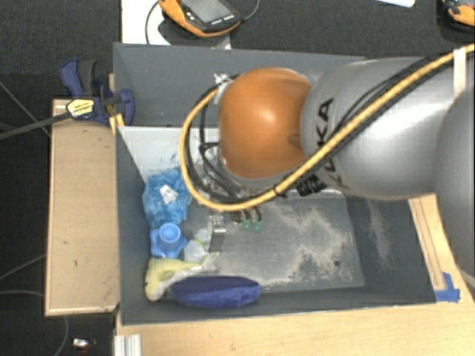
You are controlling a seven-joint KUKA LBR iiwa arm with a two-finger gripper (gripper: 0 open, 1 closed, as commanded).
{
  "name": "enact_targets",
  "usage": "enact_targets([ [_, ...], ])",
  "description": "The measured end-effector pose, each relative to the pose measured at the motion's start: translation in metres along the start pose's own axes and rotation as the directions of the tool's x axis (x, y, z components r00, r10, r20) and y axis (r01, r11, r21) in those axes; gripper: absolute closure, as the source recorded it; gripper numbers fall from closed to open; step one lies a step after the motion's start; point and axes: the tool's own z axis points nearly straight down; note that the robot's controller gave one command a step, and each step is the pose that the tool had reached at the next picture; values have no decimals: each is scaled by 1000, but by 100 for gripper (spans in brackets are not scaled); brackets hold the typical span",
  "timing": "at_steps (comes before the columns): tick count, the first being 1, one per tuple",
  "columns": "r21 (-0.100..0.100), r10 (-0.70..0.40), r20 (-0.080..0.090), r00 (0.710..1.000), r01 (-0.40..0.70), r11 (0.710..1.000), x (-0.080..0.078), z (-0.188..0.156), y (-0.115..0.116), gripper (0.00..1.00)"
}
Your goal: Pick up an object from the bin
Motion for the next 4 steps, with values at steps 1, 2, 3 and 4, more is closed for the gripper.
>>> enact_targets([
  [1,-2,7,7,1000,-7,1000,-2,-4,-1,0],
  [2,-1,-115,9,993,115,993,5,49,-14,0],
  [3,-3,-37,11,999,37,999,10,62,-22,0],
  [4,1,-305,9,952,305,952,12,85,6,0],
])
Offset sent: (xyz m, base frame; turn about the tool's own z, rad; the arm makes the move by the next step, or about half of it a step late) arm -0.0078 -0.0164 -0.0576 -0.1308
